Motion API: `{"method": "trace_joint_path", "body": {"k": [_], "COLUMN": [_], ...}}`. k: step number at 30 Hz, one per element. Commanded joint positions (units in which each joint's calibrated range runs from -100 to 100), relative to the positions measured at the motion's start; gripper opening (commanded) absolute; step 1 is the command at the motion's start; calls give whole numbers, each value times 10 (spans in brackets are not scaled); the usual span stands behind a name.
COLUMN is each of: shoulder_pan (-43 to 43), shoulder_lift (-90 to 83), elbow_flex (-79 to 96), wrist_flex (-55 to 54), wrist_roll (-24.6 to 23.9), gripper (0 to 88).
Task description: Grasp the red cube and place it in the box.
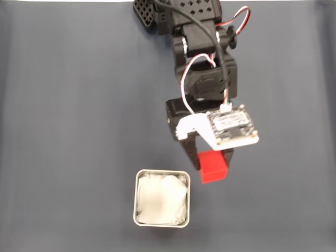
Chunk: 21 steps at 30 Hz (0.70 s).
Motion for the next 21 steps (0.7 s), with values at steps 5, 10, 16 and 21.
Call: {"method": "trace_joint_path", "body": {"k": [5, 10, 16, 21], "shoulder_pan": [30, 45, 61, 76], "shoulder_lift": [28, 53, 79, 99], "elbow_flex": [-62, -81, -103, -119], "wrist_flex": [-20, -25, -29, -38], "wrist_roll": [-5, -5, -7, -5], "gripper": [100, 99, 98, 98]}}
